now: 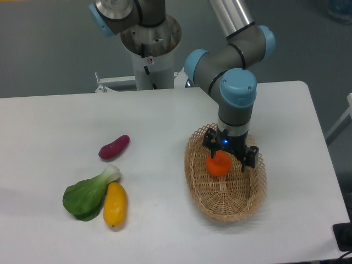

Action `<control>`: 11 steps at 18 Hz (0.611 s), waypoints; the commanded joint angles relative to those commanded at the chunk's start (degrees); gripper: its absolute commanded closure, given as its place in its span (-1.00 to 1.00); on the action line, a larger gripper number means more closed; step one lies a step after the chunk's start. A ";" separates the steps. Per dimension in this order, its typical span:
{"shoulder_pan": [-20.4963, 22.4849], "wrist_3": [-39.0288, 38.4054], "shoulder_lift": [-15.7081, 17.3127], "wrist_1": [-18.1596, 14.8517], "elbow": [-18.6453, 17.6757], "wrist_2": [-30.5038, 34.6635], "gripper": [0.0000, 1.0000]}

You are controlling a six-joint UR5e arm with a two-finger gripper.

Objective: Place the orange in the basket
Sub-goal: 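Raise the open gripper up and away from the orange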

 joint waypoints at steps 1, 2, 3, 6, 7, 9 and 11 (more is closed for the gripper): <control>0.00 0.44 0.17 -0.09 0.71 0.00 -1.00; -0.17 2.62 0.44 -0.44 1.32 0.00 -1.00; -0.09 3.68 0.53 -0.53 1.77 0.00 -1.00; 0.17 6.66 1.84 -1.93 2.99 0.09 -1.00; 0.18 8.33 1.93 -3.33 4.13 0.18 -1.00; 0.26 9.14 2.11 -7.54 6.68 1.84 -1.00; 0.44 9.58 2.28 -11.06 8.88 2.55 -1.00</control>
